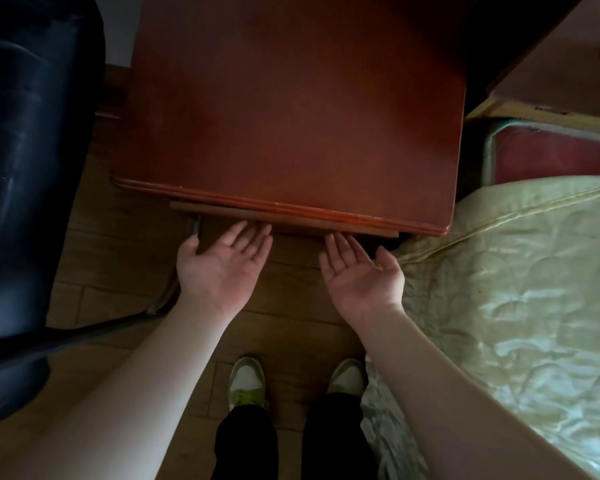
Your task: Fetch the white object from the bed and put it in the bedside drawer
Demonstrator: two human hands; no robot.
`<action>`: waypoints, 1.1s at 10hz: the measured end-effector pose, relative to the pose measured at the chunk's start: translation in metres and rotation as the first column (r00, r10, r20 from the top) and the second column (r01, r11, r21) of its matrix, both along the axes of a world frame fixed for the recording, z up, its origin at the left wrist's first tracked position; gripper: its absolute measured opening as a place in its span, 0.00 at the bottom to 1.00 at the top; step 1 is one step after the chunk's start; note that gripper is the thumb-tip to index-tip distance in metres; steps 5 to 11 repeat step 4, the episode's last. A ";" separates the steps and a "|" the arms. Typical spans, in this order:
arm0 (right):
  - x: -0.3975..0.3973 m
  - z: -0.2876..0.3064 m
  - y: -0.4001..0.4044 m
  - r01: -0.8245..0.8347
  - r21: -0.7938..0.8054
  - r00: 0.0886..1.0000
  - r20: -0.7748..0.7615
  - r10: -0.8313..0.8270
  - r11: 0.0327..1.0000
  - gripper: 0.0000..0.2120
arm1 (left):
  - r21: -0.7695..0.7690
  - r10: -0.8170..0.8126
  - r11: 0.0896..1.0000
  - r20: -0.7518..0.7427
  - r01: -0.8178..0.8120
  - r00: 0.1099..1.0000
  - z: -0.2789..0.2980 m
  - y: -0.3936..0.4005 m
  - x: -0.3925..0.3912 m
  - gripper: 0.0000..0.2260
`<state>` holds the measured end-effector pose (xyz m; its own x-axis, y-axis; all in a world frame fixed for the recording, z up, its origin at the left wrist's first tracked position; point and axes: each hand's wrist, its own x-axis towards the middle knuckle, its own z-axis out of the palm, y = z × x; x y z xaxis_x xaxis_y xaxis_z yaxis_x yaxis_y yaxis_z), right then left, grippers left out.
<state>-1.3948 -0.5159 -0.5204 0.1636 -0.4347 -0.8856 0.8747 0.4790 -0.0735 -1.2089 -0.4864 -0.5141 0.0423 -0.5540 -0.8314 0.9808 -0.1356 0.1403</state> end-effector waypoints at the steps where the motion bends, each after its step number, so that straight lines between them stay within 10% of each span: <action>1: 0.002 -0.007 -0.013 0.047 -0.034 0.999 0.016 -0.046 0.998 0.33 | -0.012 -0.002 1.000 0.030 0.003 1.000 -0.005 -0.015 -0.002 0.31; 11: 0.007 -0.009 -0.006 0.018 -0.099 1.000 0.021 -0.016 0.995 0.37 | 0.014 -0.212 0.977 0.149 0.212 0.966 -0.008 -0.015 0.009 0.28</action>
